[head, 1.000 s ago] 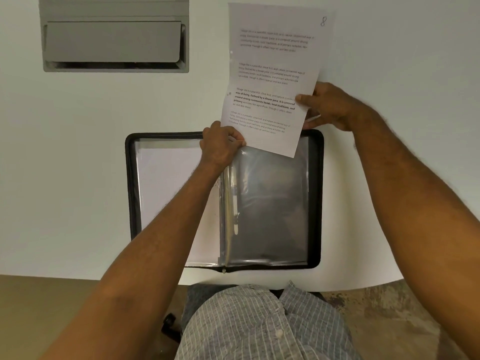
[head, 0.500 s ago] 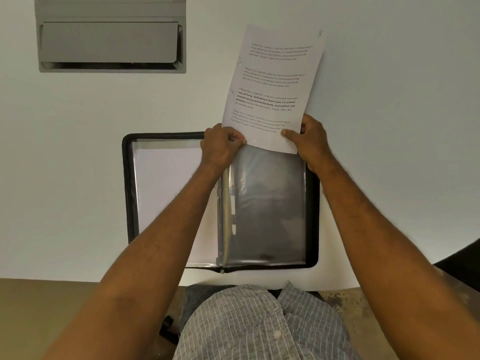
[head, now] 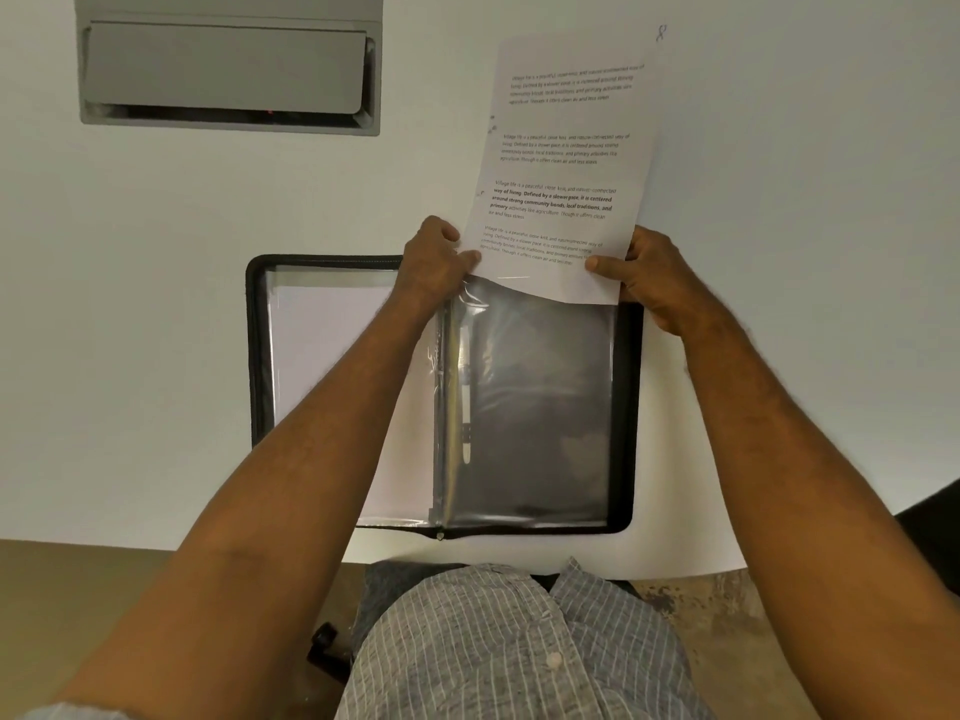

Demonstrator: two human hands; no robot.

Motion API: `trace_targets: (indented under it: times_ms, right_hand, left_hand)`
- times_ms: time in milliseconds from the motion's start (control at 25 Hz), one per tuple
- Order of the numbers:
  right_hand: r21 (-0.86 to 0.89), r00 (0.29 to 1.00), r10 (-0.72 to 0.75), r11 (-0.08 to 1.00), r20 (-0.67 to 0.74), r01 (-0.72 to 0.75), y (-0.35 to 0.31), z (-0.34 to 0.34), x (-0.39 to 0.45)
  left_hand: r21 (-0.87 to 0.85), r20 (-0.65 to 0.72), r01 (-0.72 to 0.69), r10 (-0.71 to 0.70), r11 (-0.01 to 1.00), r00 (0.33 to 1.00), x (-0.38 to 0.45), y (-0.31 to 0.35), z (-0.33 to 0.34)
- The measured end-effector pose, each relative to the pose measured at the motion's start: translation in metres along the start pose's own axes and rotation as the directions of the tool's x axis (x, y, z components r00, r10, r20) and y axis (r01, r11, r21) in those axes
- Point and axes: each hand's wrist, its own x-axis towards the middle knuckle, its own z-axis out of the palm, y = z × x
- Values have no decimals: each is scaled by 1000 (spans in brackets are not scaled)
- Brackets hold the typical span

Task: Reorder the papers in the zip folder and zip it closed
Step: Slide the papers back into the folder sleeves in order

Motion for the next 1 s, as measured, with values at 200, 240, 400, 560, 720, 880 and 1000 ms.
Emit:
trace_targets:
  times_ms: [200, 240, 400, 560, 720, 880, 1000]
  right_hand:
    - [-2, 995, 59, 998, 83, -59, 1, -5, 2]
    - [-18, 994, 66, 998, 92, -64, -1, -5, 2]
    - [-48, 992, 86, 995, 96, -82, -10, -4, 4]
    - [-105, 988, 114, 989, 107, -103, -16, -7, 8]
    - [-121, 986, 124, 986, 112, -111, -21, -10, 11]
    - [-136, 981, 149, 982, 128, -131, -27, -10, 14]
    - [-131, 976, 164, 981, 142, -146, -28, -13, 15]
  left_hand:
    - [265, 41, -78, 70, 961, 997, 4, 6, -7]
    - [283, 40, -92, 84, 955, 996, 3, 7, -8]
    - [344, 93, -160, 136, 925, 986, 3, 3, -6]
    - [351, 187, -172, 112, 920, 976, 6, 7, -11]
    - [356, 369, -228, 87, 906, 925, 10, 12, -22]
    - [385, 423, -291, 113, 876, 899, 9, 10, -20]
    - [373, 386, -292, 139, 881, 912, 5, 6, -16]
